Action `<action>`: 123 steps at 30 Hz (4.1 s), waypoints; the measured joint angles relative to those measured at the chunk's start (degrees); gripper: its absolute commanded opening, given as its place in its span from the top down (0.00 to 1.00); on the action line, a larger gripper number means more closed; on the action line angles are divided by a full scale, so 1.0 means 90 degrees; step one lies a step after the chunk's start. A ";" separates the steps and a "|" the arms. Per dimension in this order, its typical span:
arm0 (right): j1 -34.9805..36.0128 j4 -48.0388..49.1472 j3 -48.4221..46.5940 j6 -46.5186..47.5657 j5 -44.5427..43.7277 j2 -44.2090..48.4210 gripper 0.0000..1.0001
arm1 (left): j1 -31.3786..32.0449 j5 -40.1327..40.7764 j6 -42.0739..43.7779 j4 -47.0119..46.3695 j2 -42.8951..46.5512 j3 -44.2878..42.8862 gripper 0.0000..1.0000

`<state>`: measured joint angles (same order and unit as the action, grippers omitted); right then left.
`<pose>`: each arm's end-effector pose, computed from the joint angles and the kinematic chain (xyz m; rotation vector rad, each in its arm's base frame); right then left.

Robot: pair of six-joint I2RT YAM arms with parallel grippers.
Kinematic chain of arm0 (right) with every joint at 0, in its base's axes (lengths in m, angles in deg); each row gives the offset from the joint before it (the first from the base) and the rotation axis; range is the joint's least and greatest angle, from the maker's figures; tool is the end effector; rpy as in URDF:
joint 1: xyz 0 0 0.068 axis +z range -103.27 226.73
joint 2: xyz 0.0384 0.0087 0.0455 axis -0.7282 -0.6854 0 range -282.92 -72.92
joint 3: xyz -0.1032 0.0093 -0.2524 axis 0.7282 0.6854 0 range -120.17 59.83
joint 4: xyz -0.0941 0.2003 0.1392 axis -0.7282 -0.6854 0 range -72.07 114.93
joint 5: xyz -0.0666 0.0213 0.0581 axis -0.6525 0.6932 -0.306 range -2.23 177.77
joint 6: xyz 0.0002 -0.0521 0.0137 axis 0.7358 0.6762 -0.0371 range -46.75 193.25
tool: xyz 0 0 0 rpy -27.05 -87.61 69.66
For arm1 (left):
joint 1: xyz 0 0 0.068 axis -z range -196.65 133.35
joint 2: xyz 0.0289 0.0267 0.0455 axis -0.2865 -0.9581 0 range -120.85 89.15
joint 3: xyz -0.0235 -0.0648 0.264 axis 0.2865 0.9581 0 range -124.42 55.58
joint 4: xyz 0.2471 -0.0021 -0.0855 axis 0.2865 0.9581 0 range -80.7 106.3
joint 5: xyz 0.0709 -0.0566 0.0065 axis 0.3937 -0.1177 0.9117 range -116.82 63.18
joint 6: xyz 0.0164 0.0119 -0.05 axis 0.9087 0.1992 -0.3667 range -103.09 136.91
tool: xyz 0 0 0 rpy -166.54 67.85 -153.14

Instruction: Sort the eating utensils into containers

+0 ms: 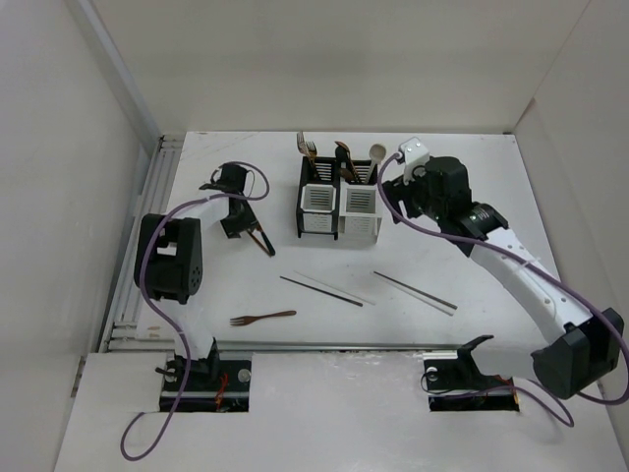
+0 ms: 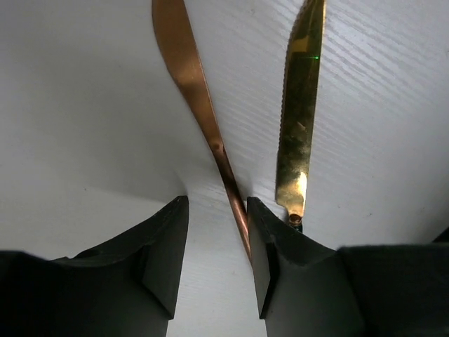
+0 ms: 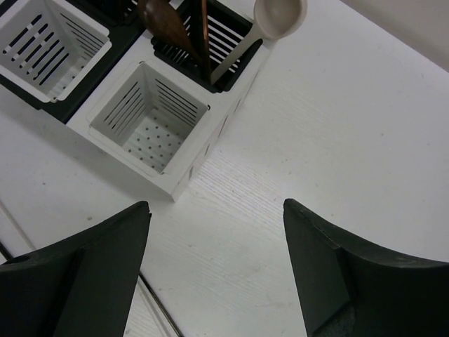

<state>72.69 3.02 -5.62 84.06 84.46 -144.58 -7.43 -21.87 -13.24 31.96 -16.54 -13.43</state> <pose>0.2558 0.1223 0.3456 -0.6162 1.9681 0.1038 0.3752 -0.0578 0.1752 -0.5038 2.5571 -0.1345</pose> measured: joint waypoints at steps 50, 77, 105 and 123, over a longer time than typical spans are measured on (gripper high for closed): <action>0.0000 0.0296 0.0425 0.0362 -0.0544 0.0901 0.14 | -0.1001 0.0046 0.3211 0.0578 -0.0437 -0.0525 1.00; -0.0005 0.1076 0.0673 0.0617 -0.0527 0.0860 0.14 | 0.0534 -0.3521 0.3604 -0.3594 0.2902 0.0192 1.00; -0.0005 0.1025 0.1035 0.1188 -0.0750 0.2127 0.10 | 0.2006 -0.2805 0.2560 -0.7732 0.1090 0.1518 1.00; -0.0005 0.0823 0.1018 0.1615 -0.0772 0.2113 0.06 | 0.1979 -0.2718 0.3373 -0.8051 0.0651 0.2101 0.76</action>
<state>72.64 10.43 3.53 98.60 77.50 -125.57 10.38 -46.33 17.12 -40.50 -10.68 5.48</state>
